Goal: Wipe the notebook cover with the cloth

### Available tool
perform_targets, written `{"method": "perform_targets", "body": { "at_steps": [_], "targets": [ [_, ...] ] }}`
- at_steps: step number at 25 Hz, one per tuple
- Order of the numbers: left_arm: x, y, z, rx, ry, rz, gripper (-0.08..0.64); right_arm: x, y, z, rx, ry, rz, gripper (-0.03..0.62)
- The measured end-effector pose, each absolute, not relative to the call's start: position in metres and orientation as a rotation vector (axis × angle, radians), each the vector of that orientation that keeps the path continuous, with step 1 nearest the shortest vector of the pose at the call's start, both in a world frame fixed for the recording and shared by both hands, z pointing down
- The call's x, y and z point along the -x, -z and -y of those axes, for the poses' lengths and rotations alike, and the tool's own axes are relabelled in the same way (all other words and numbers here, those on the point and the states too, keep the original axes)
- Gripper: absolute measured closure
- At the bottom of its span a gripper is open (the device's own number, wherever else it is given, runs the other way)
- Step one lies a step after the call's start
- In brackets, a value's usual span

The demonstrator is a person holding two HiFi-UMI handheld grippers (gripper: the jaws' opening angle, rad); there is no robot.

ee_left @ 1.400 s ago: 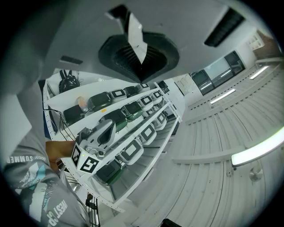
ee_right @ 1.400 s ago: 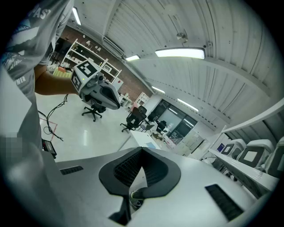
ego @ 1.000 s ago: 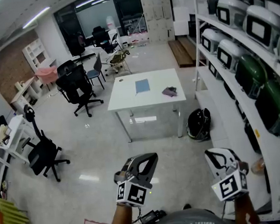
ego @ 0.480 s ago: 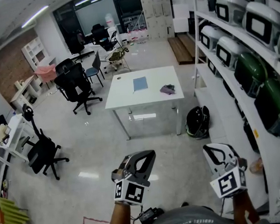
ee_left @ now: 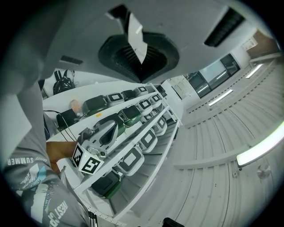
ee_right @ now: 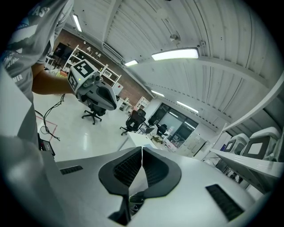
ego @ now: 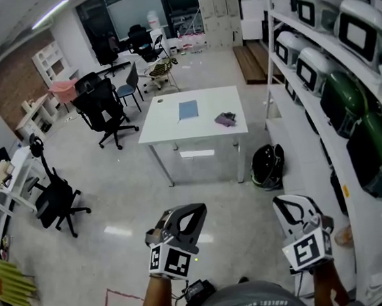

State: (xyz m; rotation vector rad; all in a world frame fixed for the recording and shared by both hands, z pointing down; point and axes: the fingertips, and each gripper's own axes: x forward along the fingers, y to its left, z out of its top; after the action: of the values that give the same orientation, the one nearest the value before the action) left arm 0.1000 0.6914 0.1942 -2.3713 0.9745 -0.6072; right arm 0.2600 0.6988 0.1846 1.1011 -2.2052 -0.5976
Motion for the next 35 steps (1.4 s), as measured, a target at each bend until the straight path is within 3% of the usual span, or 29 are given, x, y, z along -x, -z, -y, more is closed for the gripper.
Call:
{"method": "perform_targets", "body": {
  "at_steps": [18, 35],
  "targets": [
    [-0.095, -0.206, -0.622, 2.38, 0.624, -0.974, 0.558, -0.259, -0.198, -0.63, -1.109, 0.557, 2.208, 0.56],
    [-0.015, -0.22, -0.459, 2.429, 0.594, -0.861, 0.558, -0.176, -0.189, -0.482, -1.22, 0.553, 2.143, 0.56]
  ]
}}
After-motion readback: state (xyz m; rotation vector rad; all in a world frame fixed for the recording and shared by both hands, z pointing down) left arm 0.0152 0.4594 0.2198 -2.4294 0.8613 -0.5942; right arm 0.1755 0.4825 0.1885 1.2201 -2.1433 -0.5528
